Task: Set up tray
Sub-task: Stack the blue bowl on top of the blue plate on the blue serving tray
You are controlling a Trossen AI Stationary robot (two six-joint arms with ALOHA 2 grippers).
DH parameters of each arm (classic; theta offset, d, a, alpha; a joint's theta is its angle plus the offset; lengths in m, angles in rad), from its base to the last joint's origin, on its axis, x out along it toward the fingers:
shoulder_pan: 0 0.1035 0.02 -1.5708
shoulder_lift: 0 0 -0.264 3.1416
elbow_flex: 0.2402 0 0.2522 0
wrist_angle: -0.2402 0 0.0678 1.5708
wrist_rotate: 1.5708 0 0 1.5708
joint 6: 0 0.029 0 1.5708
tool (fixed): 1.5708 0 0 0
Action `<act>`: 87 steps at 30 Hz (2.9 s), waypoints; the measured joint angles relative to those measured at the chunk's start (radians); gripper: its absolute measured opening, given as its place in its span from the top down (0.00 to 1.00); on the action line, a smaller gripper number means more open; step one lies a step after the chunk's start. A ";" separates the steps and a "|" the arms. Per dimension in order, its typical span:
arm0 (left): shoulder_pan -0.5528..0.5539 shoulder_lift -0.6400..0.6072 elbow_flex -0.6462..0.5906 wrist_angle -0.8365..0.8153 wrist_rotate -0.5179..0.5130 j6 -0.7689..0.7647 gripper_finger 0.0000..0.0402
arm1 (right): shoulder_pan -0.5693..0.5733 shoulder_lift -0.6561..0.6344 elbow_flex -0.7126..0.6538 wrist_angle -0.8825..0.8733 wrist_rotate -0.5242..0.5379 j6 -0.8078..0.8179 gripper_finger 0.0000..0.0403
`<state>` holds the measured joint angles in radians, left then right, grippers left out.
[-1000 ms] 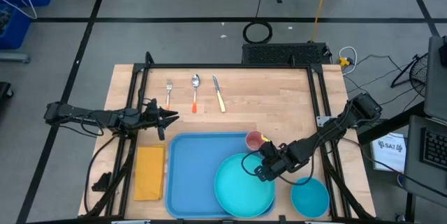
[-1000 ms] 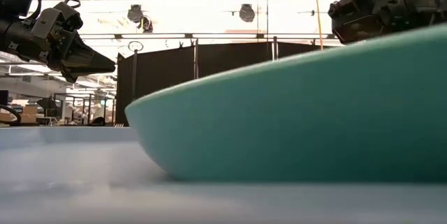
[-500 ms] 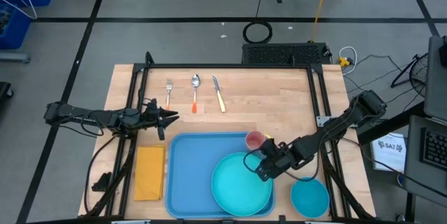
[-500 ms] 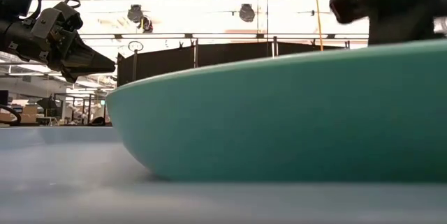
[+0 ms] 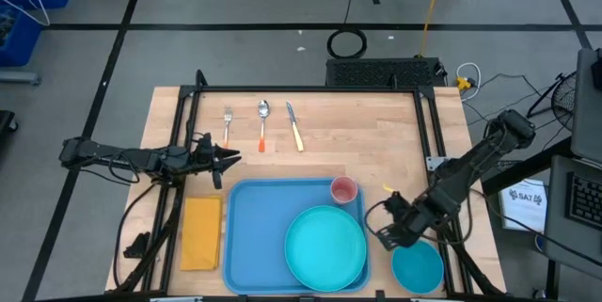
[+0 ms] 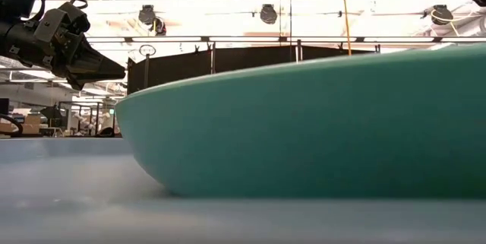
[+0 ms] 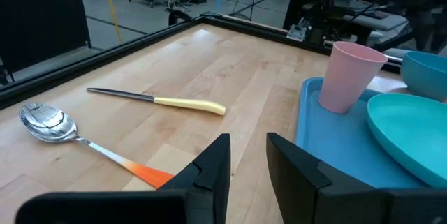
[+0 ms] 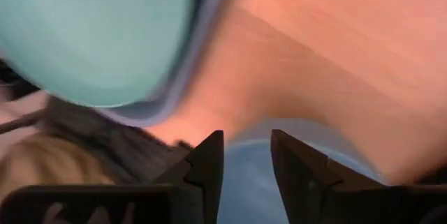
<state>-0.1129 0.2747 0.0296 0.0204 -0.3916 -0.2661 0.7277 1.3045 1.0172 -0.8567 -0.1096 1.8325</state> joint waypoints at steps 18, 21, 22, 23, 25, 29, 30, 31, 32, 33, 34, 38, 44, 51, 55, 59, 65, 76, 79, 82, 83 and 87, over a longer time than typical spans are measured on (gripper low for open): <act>0.000 0.000 0.000 -0.002 0.000 0.000 0.76 | 0.156 -0.010 -0.008 -0.017 0.000 0.148 0.74; 0.000 0.000 0.000 -0.004 0.000 0.000 0.76 | 0.186 -0.010 -0.058 0.101 0.000 0.214 0.75; 0.000 0.000 0.000 -0.006 0.000 0.000 0.76 | 0.194 -0.010 -0.084 0.157 0.000 0.233 0.76; 0.000 0.000 0.000 -0.008 0.000 0.000 0.76 | 0.202 -0.010 -0.113 0.216 0.000 0.250 0.77; 0.000 0.000 0.001 -0.010 0.000 0.001 0.76 | 0.217 -0.007 -0.174 0.348 0.000 0.274 0.80; 0.000 0.000 0.001 -0.011 -0.001 0.010 0.76 | 0.238 0.013 -0.260 0.486 -0.039 0.302 0.92; 0.000 0.000 0.001 -0.011 -0.001 0.010 0.76 | 0.239 0.019 -0.268 0.482 -0.053 0.301 0.96; 0.000 0.000 0.001 -0.011 -0.001 0.010 0.76 | 0.240 0.021 -0.274 0.473 -0.061 0.294 0.98; 0.000 0.000 0.001 -0.011 -0.001 0.009 0.76 | 0.240 0.020 -0.278 0.461 -0.059 0.290 0.98; 0.000 0.000 0.001 -0.011 -0.001 0.009 0.76 | 0.239 0.020 -0.282 0.454 -0.052 0.287 0.98; 0.000 0.000 0.001 -0.011 -0.001 0.009 0.76 | 0.239 0.020 -0.285 0.451 -0.049 0.286 0.98; 0.000 0.000 0.001 -0.010 -0.002 0.009 0.76 | 0.235 0.020 -0.291 0.425 -0.012 0.255 1.00; 0.000 0.000 0.001 -0.010 -0.002 0.009 0.76 | 0.234 0.020 -0.293 0.364 0.071 0.247 1.00; 0.000 0.000 0.001 -0.010 -0.002 0.008 0.76 | 0.216 0.020 -0.293 0.340 0.175 0.192 1.00; 0.000 0.000 0.001 -0.010 -0.002 0.008 0.76 | 0.193 0.020 -0.293 0.334 0.258 0.137 1.00; 0.000 0.000 0.001 -0.010 -0.002 0.008 0.76 | 0.159 0.020 -0.293 0.321 0.325 0.063 1.00; 0.000 0.000 0.001 -0.010 -0.002 0.008 0.76 | 0.086 0.020 -0.293 0.314 0.376 -0.064 1.00; 0.000 0.000 0.000 -0.009 -0.002 0.006 0.76 | -0.031 0.013 -0.293 0.306 0.424 -0.301 1.00; 0.000 0.000 0.000 -0.009 -0.002 0.006 0.76 | -0.034 -0.020 -0.292 0.317 0.430 -0.352 1.00; 0.000 0.000 0.000 -0.010 -0.002 0.006 0.76 | -0.024 -0.071 -0.292 0.329 0.448 -0.367 1.00; 0.000 0.000 0.000 -0.010 -0.002 0.006 0.76 | -0.023 -0.093 -0.292 0.329 0.448 -0.369 1.00; 0.000 0.000 0.000 -0.011 -0.002 0.007 0.76 | -0.020 -0.176 -0.291 0.285 0.404 -0.330 1.00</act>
<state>-0.1127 0.2746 0.0299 0.0097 -0.3931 -0.2592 0.7080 1.1284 0.7261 -0.5713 0.2941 1.5028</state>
